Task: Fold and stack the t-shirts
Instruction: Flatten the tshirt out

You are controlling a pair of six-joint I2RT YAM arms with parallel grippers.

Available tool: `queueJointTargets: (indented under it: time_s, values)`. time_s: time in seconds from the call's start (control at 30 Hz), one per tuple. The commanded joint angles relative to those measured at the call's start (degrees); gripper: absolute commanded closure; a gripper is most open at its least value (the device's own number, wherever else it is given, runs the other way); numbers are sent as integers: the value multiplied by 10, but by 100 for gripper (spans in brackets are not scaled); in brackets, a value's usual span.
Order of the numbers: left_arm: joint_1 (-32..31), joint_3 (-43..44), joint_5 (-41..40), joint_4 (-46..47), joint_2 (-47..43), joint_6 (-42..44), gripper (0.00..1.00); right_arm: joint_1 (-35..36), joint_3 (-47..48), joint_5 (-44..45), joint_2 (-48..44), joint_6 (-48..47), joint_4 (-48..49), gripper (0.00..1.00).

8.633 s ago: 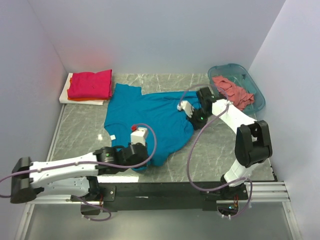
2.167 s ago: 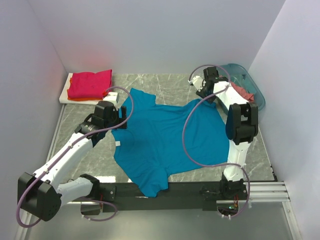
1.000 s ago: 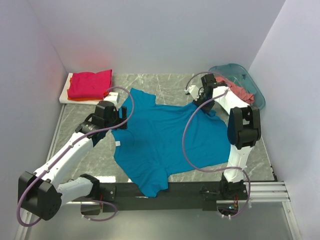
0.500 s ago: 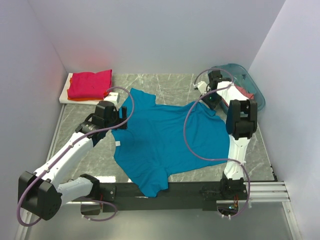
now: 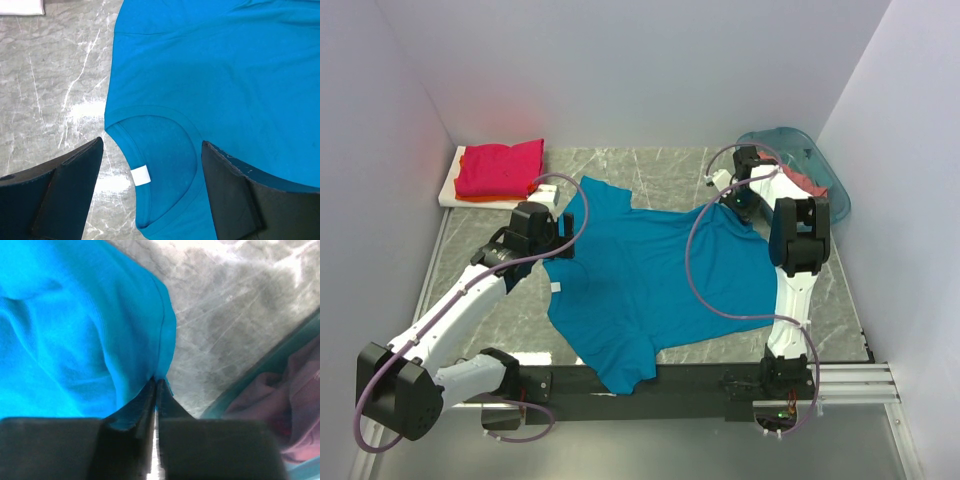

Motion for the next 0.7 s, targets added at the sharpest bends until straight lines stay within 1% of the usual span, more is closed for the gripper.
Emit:
queueJointTargets:
  time_s: [0.0,0.1,0.2,0.27,0.4,0.5,0.53,0.6,0.63,0.67]
  values:
    - [0,1,6,13,2,6,15,2,4,2,3,1,-5,100]
    - [-1,2,10,12,5,6,15,5,-8,31,-27,-8,22,100]
    - [0,2,10,12,8,6,15,13,-1,42,-47,-17,36,100]
    - [-1,2,9,12,8,5,15,17,8,52,-51,-21,43,100]
    - [0,1,6,12,7,5,15,39,57,78,-30,-19,58,100]
    - [-1,0,2,11,7,5,15,61,59,130,-19,-7,140,100]
    - [0,0,0,11,8,5,15,70,59,148,-13,-1,196,100]
    - [-1,0,-3,11,7,5,15,75,67,205,-3,26,250,100]
    - [0,-1,-4,11,8,5,15,77,76,220,12,32,277,88]
    - [-1,-1,-5,11,8,5,15,78,101,247,22,44,279,71]
